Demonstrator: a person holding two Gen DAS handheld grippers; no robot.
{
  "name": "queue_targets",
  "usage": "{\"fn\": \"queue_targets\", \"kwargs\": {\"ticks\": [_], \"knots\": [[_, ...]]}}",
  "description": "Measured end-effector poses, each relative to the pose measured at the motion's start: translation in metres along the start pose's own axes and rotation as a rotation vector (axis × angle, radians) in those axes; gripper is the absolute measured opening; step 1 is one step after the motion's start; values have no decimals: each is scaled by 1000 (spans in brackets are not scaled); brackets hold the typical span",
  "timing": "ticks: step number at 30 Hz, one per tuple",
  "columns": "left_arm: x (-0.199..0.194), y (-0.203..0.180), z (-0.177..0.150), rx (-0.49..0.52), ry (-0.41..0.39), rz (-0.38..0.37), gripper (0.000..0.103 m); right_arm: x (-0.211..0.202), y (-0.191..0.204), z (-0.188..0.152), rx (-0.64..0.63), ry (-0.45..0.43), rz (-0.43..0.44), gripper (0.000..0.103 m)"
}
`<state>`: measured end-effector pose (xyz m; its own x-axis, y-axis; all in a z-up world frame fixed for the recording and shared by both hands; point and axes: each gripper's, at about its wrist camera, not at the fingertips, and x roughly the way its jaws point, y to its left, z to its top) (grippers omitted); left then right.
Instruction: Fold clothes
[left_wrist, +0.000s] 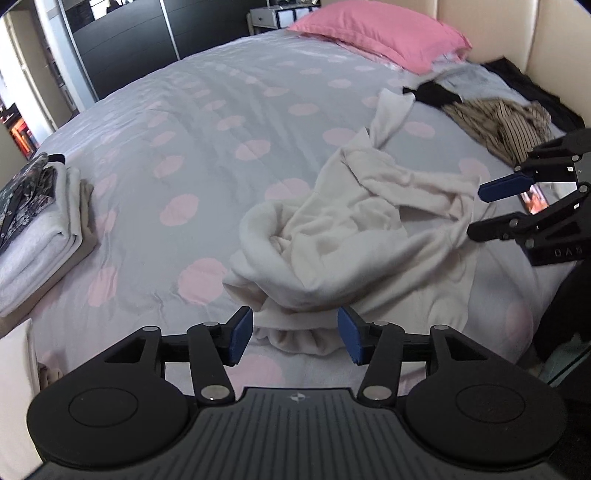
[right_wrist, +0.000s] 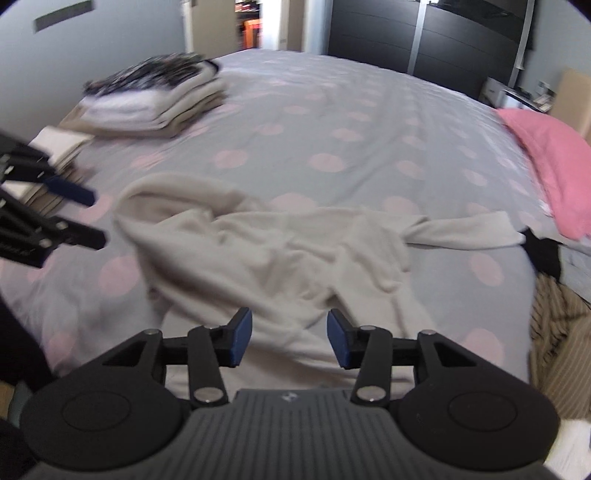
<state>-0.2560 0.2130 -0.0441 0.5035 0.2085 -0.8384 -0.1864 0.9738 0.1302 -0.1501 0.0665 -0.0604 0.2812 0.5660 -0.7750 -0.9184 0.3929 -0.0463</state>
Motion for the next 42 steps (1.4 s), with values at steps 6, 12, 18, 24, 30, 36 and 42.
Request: {"fn": "queue_targets", "kwargs": {"ticks": [6,12,18,24,30,36,42], "knots": [[21,-1,-1,-29,15,-33,48,23,35,-8,-115,31,71,49],[39,2,15,-105,-6,-45,43,51,46,-2,-147,52,87,47],[41,-2,37,-86,-63,-42,43,71,31,5,-91,75,20,2],[41,2,48,-70,-91,-50,43,63,-26,17,85,31,-166,0],[55,5,53,-83,-76,-32,43,53,-42,13,139,21,-51,6],[69,5,64,-83,-58,-7,43,56,-5,9,33,9,88,44],[75,4,66,-64,-26,1,43,76,12,6,-24,53,60,43]]}}
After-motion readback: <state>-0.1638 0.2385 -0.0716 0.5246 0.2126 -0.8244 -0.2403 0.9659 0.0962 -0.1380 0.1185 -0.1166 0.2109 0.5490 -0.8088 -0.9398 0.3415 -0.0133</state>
